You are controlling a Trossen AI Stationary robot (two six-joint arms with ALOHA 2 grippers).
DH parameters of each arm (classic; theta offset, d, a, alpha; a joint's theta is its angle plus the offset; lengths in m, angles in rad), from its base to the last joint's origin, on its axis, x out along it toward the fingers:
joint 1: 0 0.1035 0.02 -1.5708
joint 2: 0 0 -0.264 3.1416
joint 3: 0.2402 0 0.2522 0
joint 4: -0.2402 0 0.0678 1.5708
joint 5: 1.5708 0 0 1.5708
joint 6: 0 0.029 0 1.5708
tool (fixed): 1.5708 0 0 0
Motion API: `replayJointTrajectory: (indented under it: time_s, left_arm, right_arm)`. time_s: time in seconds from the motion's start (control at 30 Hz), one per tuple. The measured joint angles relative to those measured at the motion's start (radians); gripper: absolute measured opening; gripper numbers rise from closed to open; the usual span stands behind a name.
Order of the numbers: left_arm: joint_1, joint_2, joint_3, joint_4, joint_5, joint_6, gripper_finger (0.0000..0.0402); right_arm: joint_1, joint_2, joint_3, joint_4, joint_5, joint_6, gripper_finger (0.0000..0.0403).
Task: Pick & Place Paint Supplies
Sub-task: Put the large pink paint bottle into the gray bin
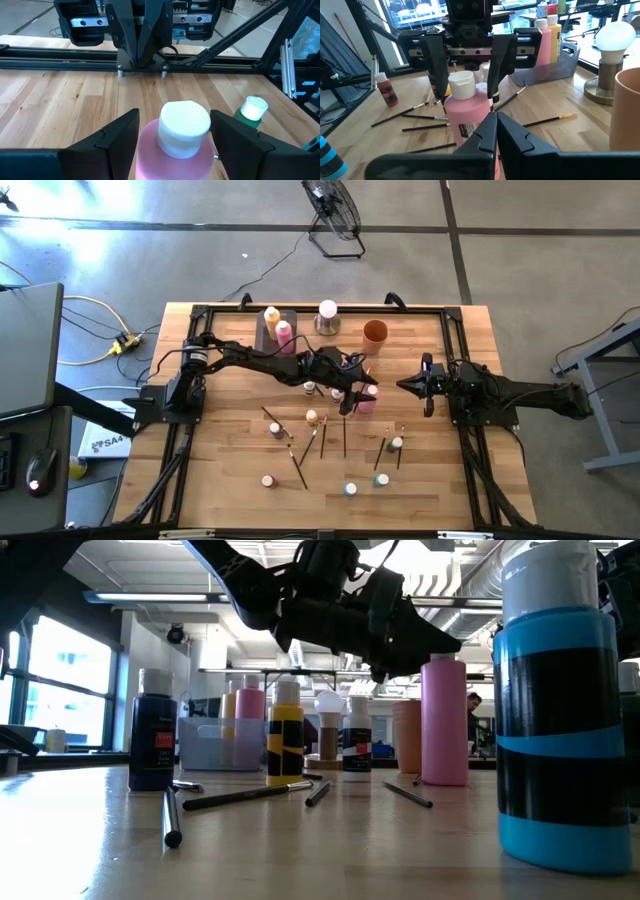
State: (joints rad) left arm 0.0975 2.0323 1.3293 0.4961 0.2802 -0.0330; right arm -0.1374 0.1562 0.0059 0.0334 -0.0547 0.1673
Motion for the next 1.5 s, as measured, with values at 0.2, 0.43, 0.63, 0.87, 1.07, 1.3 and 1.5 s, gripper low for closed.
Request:
replayJointTrajectory:
  time_s: [0.2,0.43,0.63,0.87,1.07,1.3,1.5]
  left_arm:
    - [0.0,0.0,0.0,0.001,0.0,0.0,0.0195]
    - [0.0,0.0,0.0,0.002,-0.021,0.002,0.0157]
    - [0.0,0.0,0.0,0.001,-0.032,0.009,0.0135]
    - [0.0,0.0,0.0,0.001,-0.032,0.011,0.0123]
    - [0.0,0.0,0.0,0.002,-0.032,0.01,0.0121]
    - [0.0,0.0,0.0,0.002,-0.032,0.01,0.012]
    - [0.0,0.0,0.0,0.002,-0.03,0.01,0.0127]
  right_arm:
    - [0.0,0.0,0.0,0.0,0.0,0.0,0.0004]
    - [0.0,0.0,0.0,0.0,0.0,0.0,0.0004]
    - [0.0,0.0,0.0,0.0,0.0,0.0,0.0004]
    - [0.0,0.0,0.0,0.0,0.0,0.0,0.0004]
    - [0.0,0.0,0.0,0.0,0.0,0.0,0.0004]
    - [0.0,0.0,0.0,0.0,0.0,0.0,0.0004]
    - [0.0,0.0,0.0,0.0,-0.001,0.0,0.0004]
